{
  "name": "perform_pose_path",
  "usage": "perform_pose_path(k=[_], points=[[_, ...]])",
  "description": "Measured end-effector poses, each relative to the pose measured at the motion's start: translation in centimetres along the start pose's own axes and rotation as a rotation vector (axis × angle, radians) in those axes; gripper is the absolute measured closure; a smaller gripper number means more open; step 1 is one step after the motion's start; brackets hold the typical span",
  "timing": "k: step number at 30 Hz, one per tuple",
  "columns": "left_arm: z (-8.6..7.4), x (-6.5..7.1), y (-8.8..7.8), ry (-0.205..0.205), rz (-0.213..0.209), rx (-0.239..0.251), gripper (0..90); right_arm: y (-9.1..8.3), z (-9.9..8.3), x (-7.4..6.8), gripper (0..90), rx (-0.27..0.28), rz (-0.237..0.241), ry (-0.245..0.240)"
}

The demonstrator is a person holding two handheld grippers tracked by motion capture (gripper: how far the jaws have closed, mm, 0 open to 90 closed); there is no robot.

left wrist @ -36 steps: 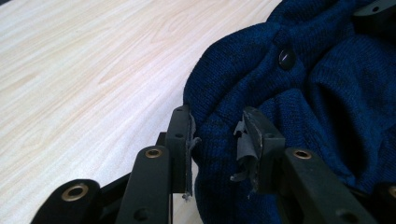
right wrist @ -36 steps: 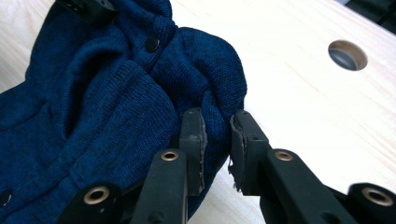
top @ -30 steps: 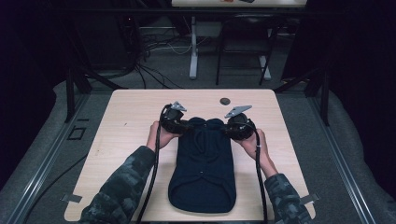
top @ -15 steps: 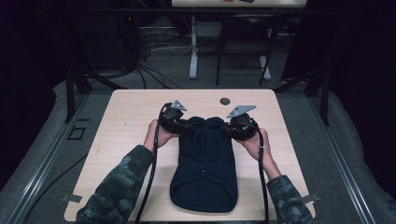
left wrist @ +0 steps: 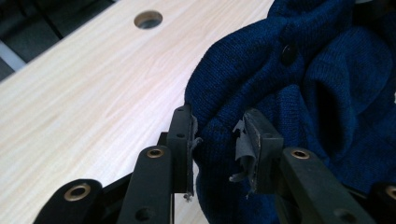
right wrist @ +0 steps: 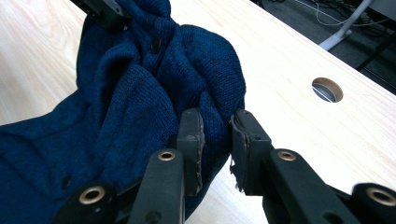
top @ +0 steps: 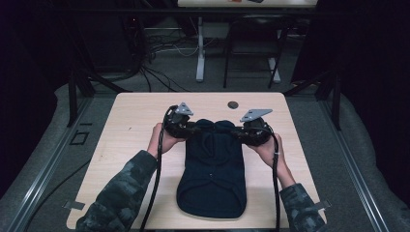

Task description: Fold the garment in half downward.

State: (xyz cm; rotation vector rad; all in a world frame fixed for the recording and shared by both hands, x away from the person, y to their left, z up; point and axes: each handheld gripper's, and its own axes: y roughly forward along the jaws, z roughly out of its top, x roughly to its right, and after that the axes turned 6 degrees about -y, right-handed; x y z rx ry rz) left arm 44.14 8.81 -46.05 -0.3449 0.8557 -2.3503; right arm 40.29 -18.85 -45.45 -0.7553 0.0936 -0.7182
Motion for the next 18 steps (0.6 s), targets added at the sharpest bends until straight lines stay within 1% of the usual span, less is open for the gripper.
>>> perform_pose_path(k=[2,4,6,8,10,12,15,17,18], points=[[0.1,0.2,-0.3,0.015,0.006,0.013,68.5,-0.2,-0.1,0.1,73.2,0.001,0.009,0.001],[0.2,0.4,-0.4,0.027,0.015,0.024,68.8,-0.4,-0.3,0.2,72.7,0.006,0.020,0.011],[0.2,0.7,-0.6,0.043,0.022,0.040,69.1,-0.5,-0.4,0.3,72.5,0.004,0.022,0.011],[0.3,0.9,-0.8,0.068,0.030,0.052,69.4,-0.6,-0.5,0.4,72.0,0.001,0.030,0.017],[0.2,1.3,-0.9,0.093,0.042,0.053,69.4,-0.6,-0.5,0.4,71.9,-0.001,0.031,0.019],[0.2,1.5,-1.0,0.114,0.055,0.051,69.5,-0.5,-0.8,0.4,72.0,-0.008,0.043,0.024],[0.1,1.9,-1.1,0.127,0.061,0.050,69.5,-0.4,-0.9,0.4,72.9,-0.013,0.043,0.023],[0.1,1.9,-1.1,0.128,0.059,0.050,69.4,-0.4,-1.0,0.4,74.5,-0.006,0.035,0.019],[0.1,1.9,-1.2,0.127,0.055,0.046,69.2,-0.4,-1.1,0.3,75.5,0.002,0.021,0.021]])
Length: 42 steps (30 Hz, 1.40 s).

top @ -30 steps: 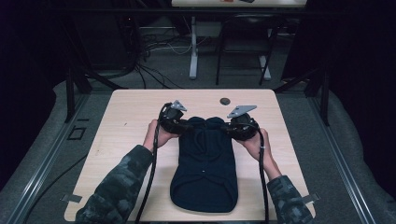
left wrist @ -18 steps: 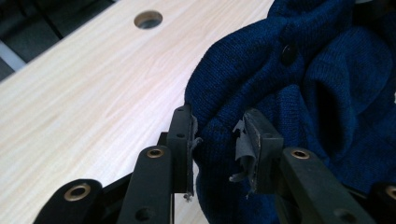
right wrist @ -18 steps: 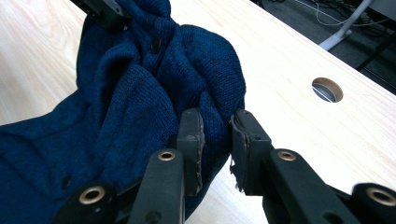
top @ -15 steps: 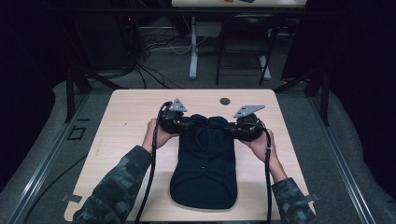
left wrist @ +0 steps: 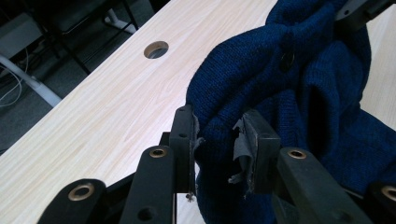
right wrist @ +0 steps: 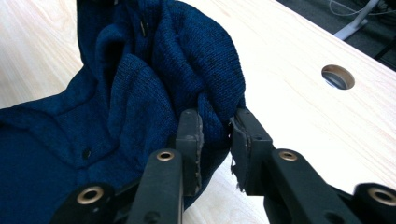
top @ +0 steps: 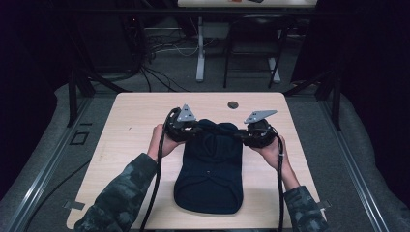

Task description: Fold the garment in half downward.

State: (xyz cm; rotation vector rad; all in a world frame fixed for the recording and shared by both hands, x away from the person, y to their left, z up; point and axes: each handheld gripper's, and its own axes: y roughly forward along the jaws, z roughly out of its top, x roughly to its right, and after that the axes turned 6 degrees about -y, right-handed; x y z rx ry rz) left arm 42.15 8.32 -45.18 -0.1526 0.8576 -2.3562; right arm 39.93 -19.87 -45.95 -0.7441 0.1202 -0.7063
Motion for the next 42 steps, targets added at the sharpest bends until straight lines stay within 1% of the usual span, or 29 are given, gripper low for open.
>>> perform_pose_path(k=[2,3,4,6,7,9,11,14,15,16,17,18,20,21,22,23,24,26,27,29,30,32,33,34,35,36,38,39,42], points=[[0.0,-0.1,0.0,0.001,-0.006,-0.012,68.7,0.1,-0.2,-0.2,76.9,0.022,-0.014,0.002],[0.0,0.0,0.0,0.002,-0.011,-0.023,68.4,0.0,-0.2,-0.2,77.1,0.023,-0.021,-0.008],[0.0,0.0,-0.1,0.005,-0.012,-0.029,68.4,0.0,-0.2,-0.2,77.1,0.023,-0.021,-0.008],[0.0,0.1,-0.2,0.018,-0.012,-0.042,68.0,0.0,-0.3,-0.4,77.0,0.030,-0.026,-0.023],[0.0,0.2,-0.3,0.020,-0.012,-0.043,68.0,0.1,-0.3,-0.5,76.9,0.027,-0.023,-0.030],[-0.1,0.3,-0.4,0.031,-0.009,-0.042,68.1,0.2,-0.6,-0.6,75.5,0.033,-0.009,-0.024],[-0.2,0.4,-0.5,0.031,-0.004,-0.035,68.3,0.2,-0.7,-0.6,74.2,0.033,-0.004,-0.027],[-0.3,0.4,-0.5,0.031,-0.002,-0.015,68.8,0.2,-0.8,-0.5,69.7,0.022,0.018,-0.018],[-0.3,0.4,-0.5,0.033,-0.003,-0.014,69.2,0.3,-0.9,-0.5,63.4,0.023,0.033,-0.002],[-0.3,0.5,-0.5,0.040,0.001,-0.008,69.2,0.3,-0.9,-0.5,63.4,0.023,0.033,-0.002],[-0.3,0.6,-0.5,0.045,0.002,-0.007,69.6,0.4,-0.9,-0.3,61.2,0.014,0.050,0.005],[-0.3,0.7,-0.5,0.050,-0.002,-0.007,69.6,0.4,-1.0,-0.3,58.5,0.013,0.054,0.011],[-0.3,0.8,-0.5,0.065,0.000,0.004,69.7,0.5,-1.0,-0.2,57.3,0.008,0.063,0.018],[-0.3,0.9,-0.4,0.071,-0.003,0.006,69.7,0.6,-1.1,-0.2,52.7,0.003,0.062,0.018],[-0.3,1.0,-0.4,0.077,-0.005,0.015,69.7,0.7,-1.1,-0.2,48.6,0.005,0.063,0.029],[-0.3,1.0,-0.4,0.090,-0.011,0.025,69.7,0.8,-1.1,-0.1,46.8,0.002,0.062,0.034],[-0.3,1.1,-0.5,0.105,-0.014,0.019,69.7,1.0,-1.1,-0.1,45.3,-0.002,0.063,0.036],[-0.3,1.3,-0.5,0.119,-0.014,0.028,69.7,1.3,-1.1,0.0,40.5,-0.005,0.063,0.046],[-0.3,1.3,-0.5,0.130,-0.020,0.029,69.7,1.3,-1.1,0.0,40.5,-0.005,0.063,0.046],[-0.2,1.4,-0.5,0.142,-0.019,0.030,69.7,1.5,-1.0,0.1,35.1,-0.007,0.062,0.059],[-0.3,1.4,-0.6,0.143,-0.023,0.031,69.7,1.5,-1.0,0.1,35.1,-0.007,0.062,0.059],[-0.3,1.4,-0.6,0.144,-0.025,0.032,69.7,1.7,-0.9,0.2,31.1,-0.007,0.057,0.077],[-0.3,1.4,-0.6,0.142,-0.030,0.039,69.7,1.7,-0.9,0.3,30.6,-0.008,0.058,0.090],[-0.4,1.5,-0.6,0.144,-0.032,0.037,69.7,1.9,-0.9,0.4,31.4,-0.005,0.065,0.103],[-0.4,1.4,-0.6,0.146,-0.031,0.036,69.7,2.0,-0.9,0.4,32.1,-0.012,0.079,0.104],[-0.4,1.4,-0.6,0.147,-0.031,0.035,69.7,2.0,-0.8,0.4,34.8,-0.016,0.077,0.102],[-0.5,1.4,-0.7,0.145,-0.030,0.032,69.7,2.1,-0.8,0.2,42.7,-0.023,0.073,0.090],[-0.6,1.3,-0.7,0.139,-0.030,0.033,69.6,1.9,-0.8,0.0,50.3,-0.015,0.060,0.079],[-0.7,1.3,-0.8,0.131,-0.034,0.035,69.5,1.6,-0.7,-0.4,60.5,-0.004,0.045,0.045]])
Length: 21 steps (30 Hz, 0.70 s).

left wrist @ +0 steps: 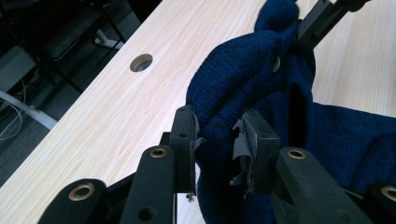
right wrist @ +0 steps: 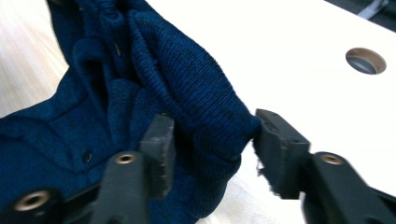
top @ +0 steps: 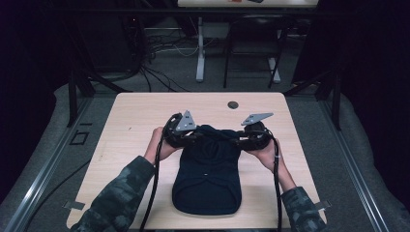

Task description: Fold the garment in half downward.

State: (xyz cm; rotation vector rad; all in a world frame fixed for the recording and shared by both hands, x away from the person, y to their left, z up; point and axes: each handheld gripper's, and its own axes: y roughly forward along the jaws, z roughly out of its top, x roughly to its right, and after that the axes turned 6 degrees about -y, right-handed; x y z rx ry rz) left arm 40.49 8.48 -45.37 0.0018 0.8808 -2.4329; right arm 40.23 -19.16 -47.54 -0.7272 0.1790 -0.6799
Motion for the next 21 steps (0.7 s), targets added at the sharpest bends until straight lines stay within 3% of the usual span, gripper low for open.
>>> perform_pose_path(k=[3,5,8,10,11,13,17,21], points=[[-0.1,0.1,-0.2,-0.003,0.000,-0.001,68.9,-0.3,0.2,-0.5,64.0,-0.002,-0.016,-0.038],[0.0,0.1,-0.4,-0.004,-0.002,-0.002,64.9,-0.7,0.3,-1.3,69.1,0.017,-0.054,-0.068],[-0.1,0.1,-0.4,-0.012,-0.014,-0.040,61.0,-0.9,0.3,-1.7,70.2,0.023,-0.068,-0.089],[-0.2,0.1,-0.4,-0.012,-0.017,-0.053,57.8,-1.1,0.3,-2.0,70.4,0.026,-0.085,-0.110],[-0.2,0.1,-0.4,-0.018,-0.023,-0.055,54.1,-1.2,0.2,-2.4,70.4,0.023,-0.100,-0.144],[-0.3,0.2,-0.5,-0.037,-0.032,-0.056,52.7,-1.2,0.2,-2.6,70.3,0.024,-0.106,-0.152],[-0.6,0.6,-0.5,-0.014,-0.030,-0.076,55.3,-1.2,-0.1,-3.2,69.1,0.013,-0.103,-0.182],[-1.1,1.0,-0.7,0.001,-0.024,-0.076,62.5,-1.4,-0.4,-3.5,66.3,0.011,-0.089,-0.177]])
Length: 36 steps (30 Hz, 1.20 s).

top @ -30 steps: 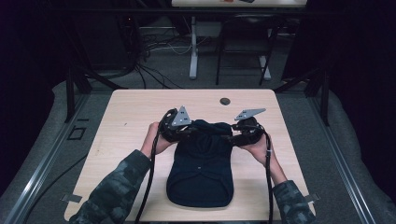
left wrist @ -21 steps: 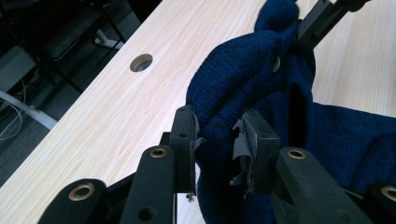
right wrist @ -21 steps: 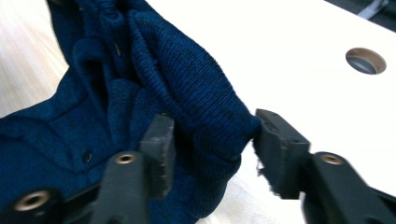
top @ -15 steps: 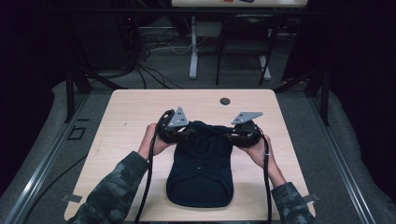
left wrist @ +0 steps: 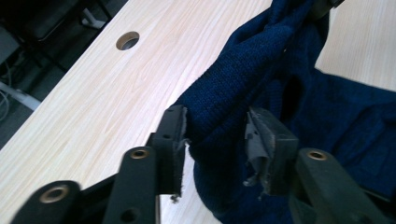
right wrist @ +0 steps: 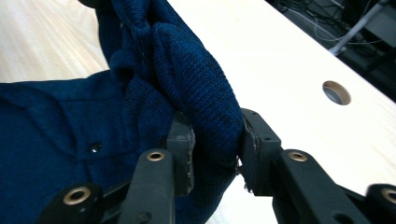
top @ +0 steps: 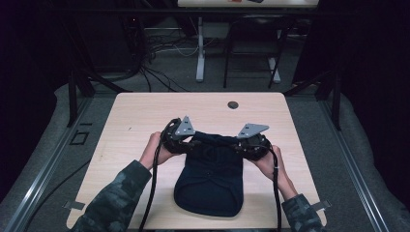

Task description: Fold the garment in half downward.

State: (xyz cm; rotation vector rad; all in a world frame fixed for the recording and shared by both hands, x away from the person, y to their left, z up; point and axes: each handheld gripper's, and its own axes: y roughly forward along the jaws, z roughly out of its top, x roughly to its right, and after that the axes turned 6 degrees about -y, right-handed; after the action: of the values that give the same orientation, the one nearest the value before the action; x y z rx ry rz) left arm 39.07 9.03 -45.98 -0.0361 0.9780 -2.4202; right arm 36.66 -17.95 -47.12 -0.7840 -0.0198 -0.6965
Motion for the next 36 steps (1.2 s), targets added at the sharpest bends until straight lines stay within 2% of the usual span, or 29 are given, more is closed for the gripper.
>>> perform_pose_path(k=[4,7,13,20,31,33,36], points=[[-0.4,0.4,-0.2,0.007,-0.002,-0.002,64.7,-0.2,-0.2,-0.6,64.1,-0.008,0.023,-0.017],[-0.7,0.7,-0.3,0.010,-0.004,-0.005,65.5,-0.3,-0.3,-0.9,63.4,-0.011,0.023,-0.017],[-1.5,1.5,-0.7,0.024,-0.013,0.002,66.9,-0.6,-1.1,-2.0,61.9,-0.010,0.060,-0.023],[-2.9,2.9,-1.1,0.025,-0.031,0.009,68.9,-1.0,-1.9,-3.5,61.6,-0.020,0.093,-0.034],[-5.2,5.2,-1.5,0.002,-0.077,0.015,69.7,-1.2,-3.5,-5.6,60.1,-0.037,0.137,-0.042],[-5.6,5.6,-1.4,0.003,-0.081,0.015,69.7,-1.0,-4.1,-6.0,59.2,-0.053,0.167,-0.025],[-6.0,6.0,-1.4,-0.006,-0.093,0.011,69.6,-0.9,-4.5,-6.3,59.0,-0.064,0.180,-0.027]])
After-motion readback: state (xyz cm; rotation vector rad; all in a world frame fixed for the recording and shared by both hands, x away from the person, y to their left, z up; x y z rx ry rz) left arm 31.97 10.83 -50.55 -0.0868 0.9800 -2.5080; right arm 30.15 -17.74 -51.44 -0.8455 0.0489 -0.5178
